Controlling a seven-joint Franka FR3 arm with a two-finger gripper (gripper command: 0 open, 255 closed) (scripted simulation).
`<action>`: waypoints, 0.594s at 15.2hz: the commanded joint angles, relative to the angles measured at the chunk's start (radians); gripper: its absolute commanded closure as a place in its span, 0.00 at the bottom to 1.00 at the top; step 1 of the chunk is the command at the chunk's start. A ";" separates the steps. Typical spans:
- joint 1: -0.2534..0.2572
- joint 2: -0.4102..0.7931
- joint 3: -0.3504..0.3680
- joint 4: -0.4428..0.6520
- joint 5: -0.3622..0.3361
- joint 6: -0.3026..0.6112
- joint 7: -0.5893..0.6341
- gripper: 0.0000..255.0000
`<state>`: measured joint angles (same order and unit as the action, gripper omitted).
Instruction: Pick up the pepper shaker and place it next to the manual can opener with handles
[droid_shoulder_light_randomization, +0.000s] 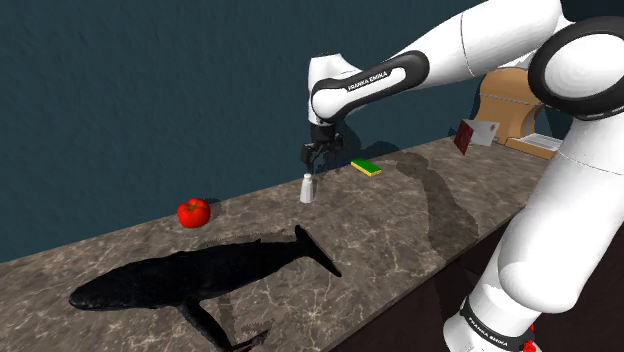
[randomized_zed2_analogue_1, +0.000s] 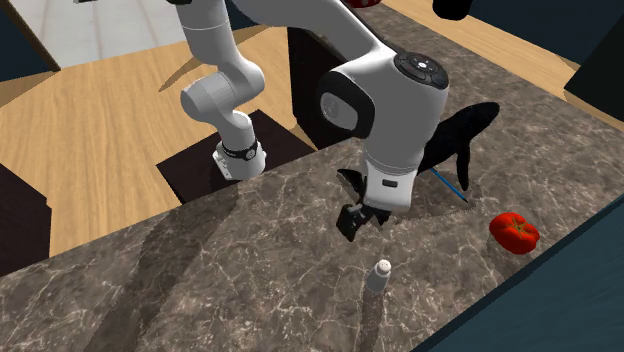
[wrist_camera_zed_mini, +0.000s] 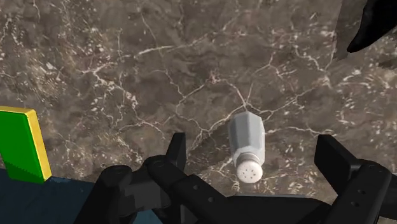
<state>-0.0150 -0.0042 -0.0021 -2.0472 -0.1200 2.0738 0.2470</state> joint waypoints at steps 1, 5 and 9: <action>0.000 0.081 0.000 0.062 -0.007 0.015 0.008 0.00; 0.003 0.242 -0.001 0.203 -0.020 0.027 0.026 0.00; 0.001 0.289 -0.004 0.213 -0.024 0.062 0.030 0.00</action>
<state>-0.0126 0.2757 -0.0051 -1.8341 -0.1436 2.1261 0.2774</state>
